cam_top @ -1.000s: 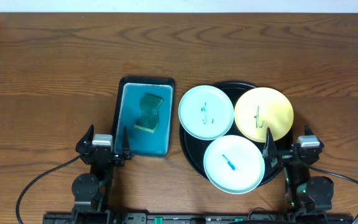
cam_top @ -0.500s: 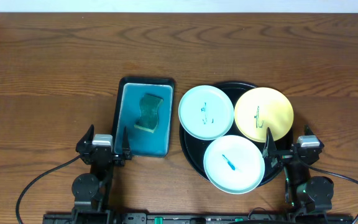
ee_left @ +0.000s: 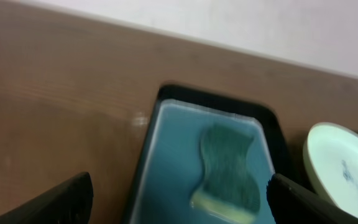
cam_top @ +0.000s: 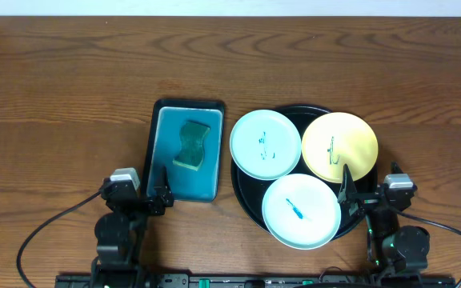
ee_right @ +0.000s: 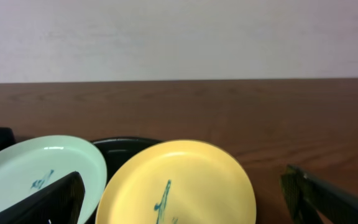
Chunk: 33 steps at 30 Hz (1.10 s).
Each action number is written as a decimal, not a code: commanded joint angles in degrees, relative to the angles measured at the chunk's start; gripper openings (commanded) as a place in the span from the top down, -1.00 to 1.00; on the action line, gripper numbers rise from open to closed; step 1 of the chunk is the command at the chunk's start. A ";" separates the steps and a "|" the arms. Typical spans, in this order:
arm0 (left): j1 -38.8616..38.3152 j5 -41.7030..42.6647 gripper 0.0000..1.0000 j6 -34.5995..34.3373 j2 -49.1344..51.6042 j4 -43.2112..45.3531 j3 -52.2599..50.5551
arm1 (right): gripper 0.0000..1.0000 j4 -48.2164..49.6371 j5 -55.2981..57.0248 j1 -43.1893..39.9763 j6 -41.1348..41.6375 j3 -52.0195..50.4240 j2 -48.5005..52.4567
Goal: Clean dirty plates on tray and stack at the side
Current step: 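Reach the left gripper down to the green sponge in the basin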
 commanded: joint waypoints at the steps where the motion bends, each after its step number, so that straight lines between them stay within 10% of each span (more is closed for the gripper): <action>1: 0.20 0.83 -0.79 -2.45 5.20 -2.08 6.49 | -0.98 -4.50 0.35 0.61 4.35 2.93 0.31; 22: 0.17 1.01 -0.79 -2.27 44.63 -40.24 50.34 | -0.99 -29.24 -5.05 0.61 12.20 34.88 36.79; 33: 0.20 1.01 -0.79 -2.36 48.11 -41.40 54.97 | -0.98 -36.79 -6.91 0.61 6.82 45.70 54.86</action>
